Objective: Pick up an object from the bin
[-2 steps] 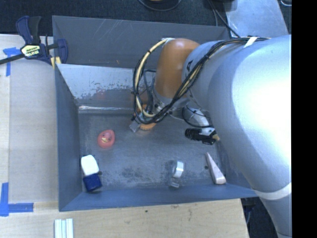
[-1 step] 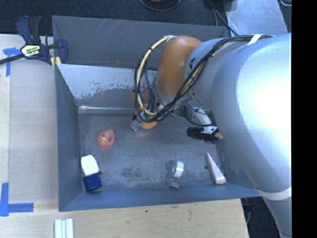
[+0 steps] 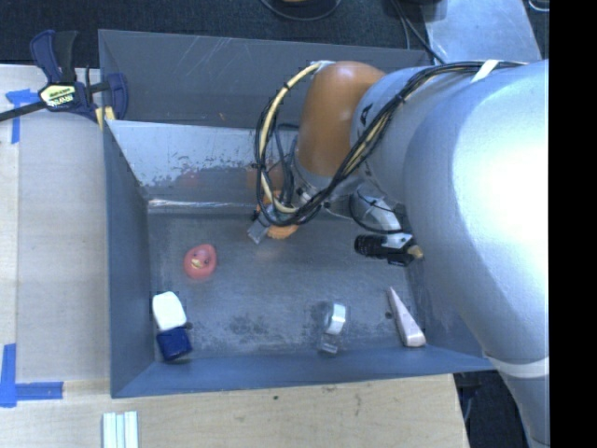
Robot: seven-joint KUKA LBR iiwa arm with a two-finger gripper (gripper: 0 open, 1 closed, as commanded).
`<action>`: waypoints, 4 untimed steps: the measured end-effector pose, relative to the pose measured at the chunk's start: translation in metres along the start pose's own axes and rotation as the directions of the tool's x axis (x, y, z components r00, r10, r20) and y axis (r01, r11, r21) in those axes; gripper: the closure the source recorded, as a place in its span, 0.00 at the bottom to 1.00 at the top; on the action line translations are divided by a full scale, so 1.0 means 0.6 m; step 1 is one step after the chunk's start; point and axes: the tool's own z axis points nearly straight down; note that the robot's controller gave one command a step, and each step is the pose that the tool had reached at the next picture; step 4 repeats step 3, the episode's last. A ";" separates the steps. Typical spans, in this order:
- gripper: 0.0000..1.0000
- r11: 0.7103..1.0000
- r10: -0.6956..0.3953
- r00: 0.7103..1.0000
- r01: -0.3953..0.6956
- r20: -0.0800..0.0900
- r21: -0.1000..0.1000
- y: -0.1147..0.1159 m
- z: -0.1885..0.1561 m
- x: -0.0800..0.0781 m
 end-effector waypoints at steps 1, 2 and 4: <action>1.00 1.000 -0.001 1.000 0.001 0.001 -0.002 0.001 -0.013 -0.001; 1.00 1.000 -0.001 1.000 0.001 -0.003 0.005 -0.002 -0.032 0.001; 1.00 1.000 -0.002 1.000 0.002 0.000 0.000 0.000 -0.063 -0.001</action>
Offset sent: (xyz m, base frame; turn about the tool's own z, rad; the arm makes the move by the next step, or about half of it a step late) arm -0.0001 0.0000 0.0741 0.0000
